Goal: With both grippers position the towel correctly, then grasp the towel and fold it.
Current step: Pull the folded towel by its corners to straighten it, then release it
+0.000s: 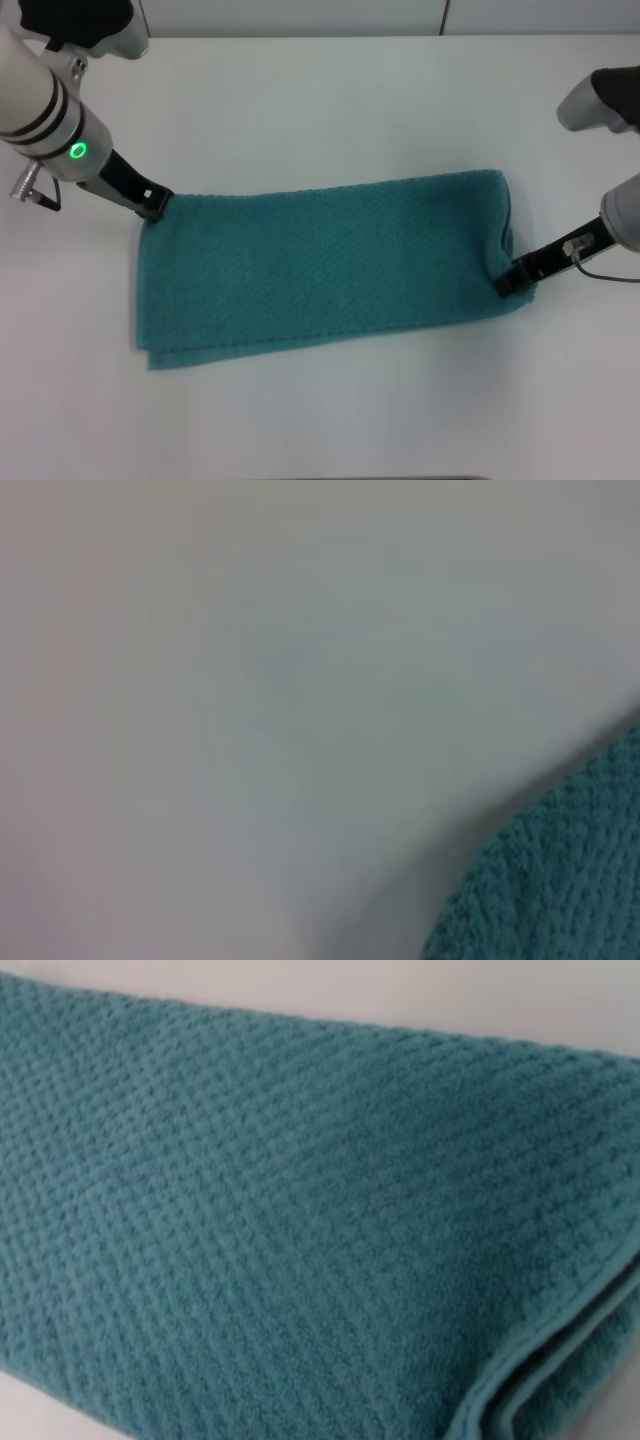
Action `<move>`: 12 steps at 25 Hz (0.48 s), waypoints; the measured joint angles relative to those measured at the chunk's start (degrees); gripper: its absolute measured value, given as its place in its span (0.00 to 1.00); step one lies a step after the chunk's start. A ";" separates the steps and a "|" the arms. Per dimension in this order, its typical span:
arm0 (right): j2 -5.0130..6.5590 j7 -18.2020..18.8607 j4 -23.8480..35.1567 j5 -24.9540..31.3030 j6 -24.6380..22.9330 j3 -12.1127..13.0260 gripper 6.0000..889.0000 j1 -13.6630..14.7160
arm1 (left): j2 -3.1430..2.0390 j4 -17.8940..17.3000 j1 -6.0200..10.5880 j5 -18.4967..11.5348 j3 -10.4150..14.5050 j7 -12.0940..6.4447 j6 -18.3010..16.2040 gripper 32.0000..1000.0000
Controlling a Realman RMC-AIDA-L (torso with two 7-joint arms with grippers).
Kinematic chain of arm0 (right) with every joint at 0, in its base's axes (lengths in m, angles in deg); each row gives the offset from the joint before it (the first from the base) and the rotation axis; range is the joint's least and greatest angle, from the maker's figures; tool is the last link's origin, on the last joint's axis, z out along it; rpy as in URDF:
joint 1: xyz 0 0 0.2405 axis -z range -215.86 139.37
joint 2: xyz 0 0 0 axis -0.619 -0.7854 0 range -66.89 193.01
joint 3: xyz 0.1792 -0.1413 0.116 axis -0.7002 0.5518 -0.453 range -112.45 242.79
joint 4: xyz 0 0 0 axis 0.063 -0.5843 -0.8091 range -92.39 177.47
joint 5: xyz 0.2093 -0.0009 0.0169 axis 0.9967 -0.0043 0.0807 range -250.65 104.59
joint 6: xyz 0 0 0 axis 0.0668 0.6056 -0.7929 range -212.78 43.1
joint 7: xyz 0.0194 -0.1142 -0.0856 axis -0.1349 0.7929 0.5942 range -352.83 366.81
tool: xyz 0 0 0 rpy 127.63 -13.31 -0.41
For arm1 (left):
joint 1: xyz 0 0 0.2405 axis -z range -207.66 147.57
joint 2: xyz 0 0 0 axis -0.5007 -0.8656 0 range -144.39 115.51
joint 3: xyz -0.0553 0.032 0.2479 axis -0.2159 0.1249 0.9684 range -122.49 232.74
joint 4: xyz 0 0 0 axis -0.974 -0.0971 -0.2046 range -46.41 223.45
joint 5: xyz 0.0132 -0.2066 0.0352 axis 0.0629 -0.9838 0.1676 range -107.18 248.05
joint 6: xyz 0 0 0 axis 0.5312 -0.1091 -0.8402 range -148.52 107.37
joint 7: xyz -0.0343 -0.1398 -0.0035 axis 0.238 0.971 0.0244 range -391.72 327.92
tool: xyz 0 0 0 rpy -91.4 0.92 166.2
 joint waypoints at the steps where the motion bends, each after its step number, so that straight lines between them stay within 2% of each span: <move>1: -0.05 0.11 -0.02 -0.02 -0.16 0.00 0.15 0.02 | 0.03 0.00 0.14 0.00 0.01 0.02 -0.13 0.05; 12: -0.49 1.03 -0.34 -0.03 -2.42 0.04 0.16 0.21 | 0.04 -0.01 1.06 -0.18 0.33 0.29 -1.13 0.06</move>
